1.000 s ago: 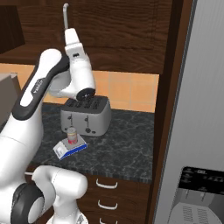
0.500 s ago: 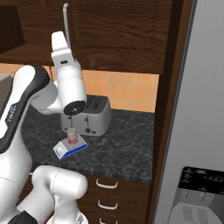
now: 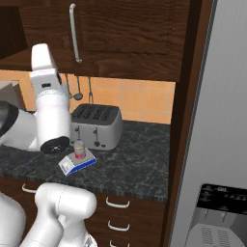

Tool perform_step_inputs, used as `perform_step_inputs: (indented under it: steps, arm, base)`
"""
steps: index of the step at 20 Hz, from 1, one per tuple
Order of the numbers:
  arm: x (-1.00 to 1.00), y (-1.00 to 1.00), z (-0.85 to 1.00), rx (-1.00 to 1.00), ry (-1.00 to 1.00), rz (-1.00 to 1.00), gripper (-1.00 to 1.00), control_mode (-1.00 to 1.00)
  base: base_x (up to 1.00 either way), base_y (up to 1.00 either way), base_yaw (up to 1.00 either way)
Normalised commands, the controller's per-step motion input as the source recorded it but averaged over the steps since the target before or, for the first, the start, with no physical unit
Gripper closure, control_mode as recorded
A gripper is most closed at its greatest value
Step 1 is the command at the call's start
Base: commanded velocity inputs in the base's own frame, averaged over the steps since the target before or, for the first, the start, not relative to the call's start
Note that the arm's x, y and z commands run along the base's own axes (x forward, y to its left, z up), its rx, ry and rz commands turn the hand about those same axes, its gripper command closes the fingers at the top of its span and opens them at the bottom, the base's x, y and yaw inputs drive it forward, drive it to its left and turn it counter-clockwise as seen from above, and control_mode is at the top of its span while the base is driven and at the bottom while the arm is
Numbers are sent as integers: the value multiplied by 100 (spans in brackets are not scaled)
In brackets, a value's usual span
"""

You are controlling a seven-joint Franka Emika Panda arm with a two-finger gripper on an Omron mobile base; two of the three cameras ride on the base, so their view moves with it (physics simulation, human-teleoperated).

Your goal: Pick the canned food and place it on the digital scale for weighing, and close the cabinet.

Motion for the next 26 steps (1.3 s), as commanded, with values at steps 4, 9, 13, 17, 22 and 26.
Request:
perform_step_inputs:
  steps: [4,9,13,17,22,26]
  arm:
    - [-100,62,0,3,-8,0,-100,-100]
    - [-98,87,0,8,0,0,-100,-100]
    - [-98,96,2,12,0,0,-100,-100]
    - [-100,98,1,13,0,0,-100,-100]
    - [-100,72,6,10,0,-4,-100,-100]
    - [-100,42,25,0,0,-5,-100,-100]
  base:
    - [0,0,0]
    - [0,0,0]
    - [0,0,0]
    - [0,0,0]
    - [0,0,0]
    - [0,0,0]
